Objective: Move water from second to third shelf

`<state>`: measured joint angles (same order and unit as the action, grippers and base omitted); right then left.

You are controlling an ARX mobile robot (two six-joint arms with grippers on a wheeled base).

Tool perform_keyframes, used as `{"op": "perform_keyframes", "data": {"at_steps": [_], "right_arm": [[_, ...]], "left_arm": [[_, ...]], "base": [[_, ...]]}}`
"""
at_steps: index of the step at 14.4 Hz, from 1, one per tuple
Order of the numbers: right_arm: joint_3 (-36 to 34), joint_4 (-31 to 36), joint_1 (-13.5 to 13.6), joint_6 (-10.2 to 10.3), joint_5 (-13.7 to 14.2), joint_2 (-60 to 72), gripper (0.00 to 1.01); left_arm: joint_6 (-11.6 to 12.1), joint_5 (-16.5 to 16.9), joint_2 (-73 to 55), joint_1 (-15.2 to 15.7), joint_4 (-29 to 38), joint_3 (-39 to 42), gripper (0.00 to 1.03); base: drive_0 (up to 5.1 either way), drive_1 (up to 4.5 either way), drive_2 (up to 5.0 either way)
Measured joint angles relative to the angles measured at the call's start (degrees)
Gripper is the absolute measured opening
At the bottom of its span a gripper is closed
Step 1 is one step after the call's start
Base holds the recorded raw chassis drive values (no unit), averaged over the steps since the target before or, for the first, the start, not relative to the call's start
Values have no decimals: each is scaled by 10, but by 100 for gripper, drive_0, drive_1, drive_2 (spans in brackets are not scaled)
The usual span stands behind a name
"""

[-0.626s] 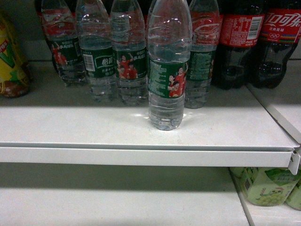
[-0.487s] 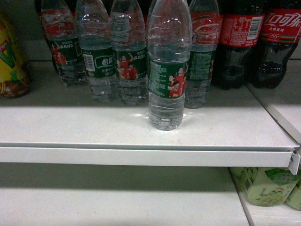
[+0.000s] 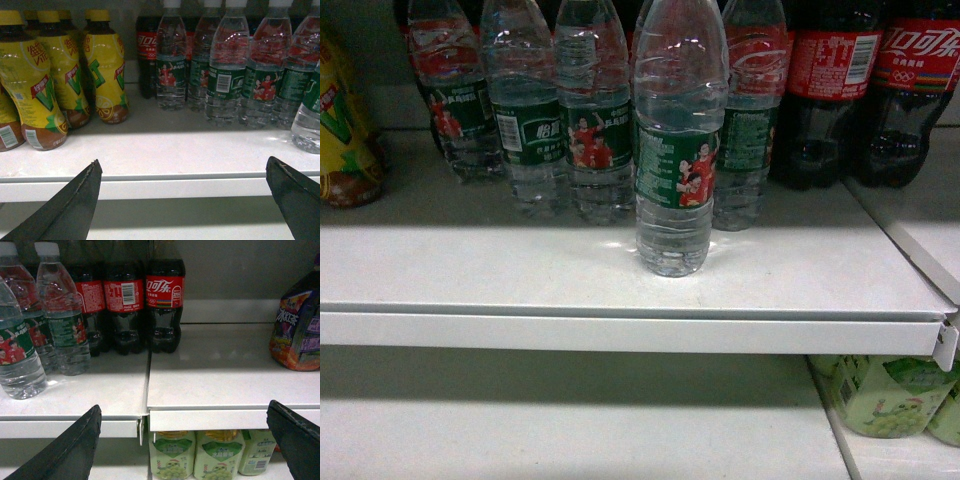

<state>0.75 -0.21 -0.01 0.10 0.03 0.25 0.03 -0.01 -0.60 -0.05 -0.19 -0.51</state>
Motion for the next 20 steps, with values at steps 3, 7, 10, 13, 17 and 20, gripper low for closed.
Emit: {"op": "perform_keyframes", "data": {"at_steps": [3,7,10,13,17,20], "right_arm": [[0,0,0,0,0,0,98],[0,0,0,0,0,0,98],[0,0,0,0,0,0,98],[0,0,0,0,0,0,98],[63,-13,-62,74,-50,141,98],[131,158,45,79,-38,358,98]], "left_arm": [[0,0,0,0,0,0,98],[0,0,0,0,0,0,98],[0,0,0,0,0,0,98],[0,0,0,0,0,0,98],[0,0,0,0,0,0,98],[0,0,0,0,0,0,98]], "base": [[0,0,0],[0,0,0],[0,0,0],[0,0,0],[0,0,0],[0,0,0]]}}
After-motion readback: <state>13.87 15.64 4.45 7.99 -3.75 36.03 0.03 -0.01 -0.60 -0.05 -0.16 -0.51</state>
